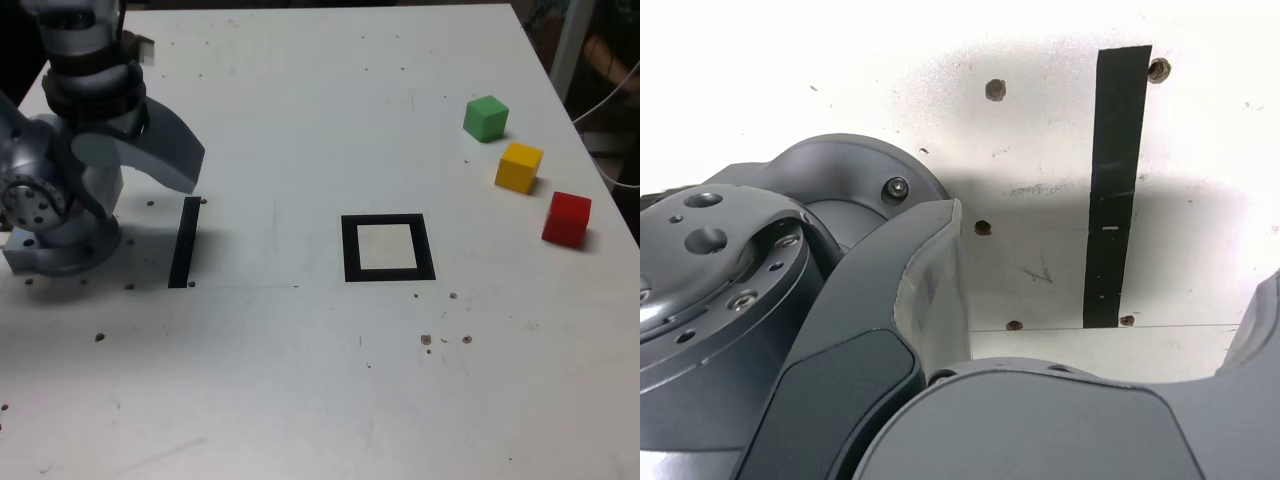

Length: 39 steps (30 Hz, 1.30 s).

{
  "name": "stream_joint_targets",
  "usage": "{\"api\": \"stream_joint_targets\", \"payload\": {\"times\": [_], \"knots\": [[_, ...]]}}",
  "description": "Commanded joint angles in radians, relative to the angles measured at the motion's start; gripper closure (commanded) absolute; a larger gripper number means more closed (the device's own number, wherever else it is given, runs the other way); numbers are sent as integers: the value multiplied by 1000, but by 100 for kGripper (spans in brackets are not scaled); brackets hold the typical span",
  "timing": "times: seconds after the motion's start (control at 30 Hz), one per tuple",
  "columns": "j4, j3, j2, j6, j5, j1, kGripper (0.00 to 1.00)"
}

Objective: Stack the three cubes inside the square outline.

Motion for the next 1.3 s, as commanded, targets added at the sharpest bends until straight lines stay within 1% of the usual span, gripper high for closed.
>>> {"api": "stream_joint_targets", "payload": {"times": [0.0,0.07,0.17,0.23,0.27,0.4,0.53,0.63,0.93,1.1,1.27], "knots": [[-2,-8,0,-13,-6,5,0],[-24,-22,15,-29,-26,4,1],[-52,-77,63,-54,-71,-15,1],[-49,-149,109,-59,-87,-33,1],[-38,-193,134,-60,-87,-42,1],[43,-401,255,-61,-67,-64,1],[119,-573,363,-57,-44,-75,0],[167,-701,444,-48,-35,-84,0],[273,-1087,691,-32,21,-115,1],[344,-1318,836,15,42,-117,1],[461,-1628,1018,86,52,-118,1]]}}
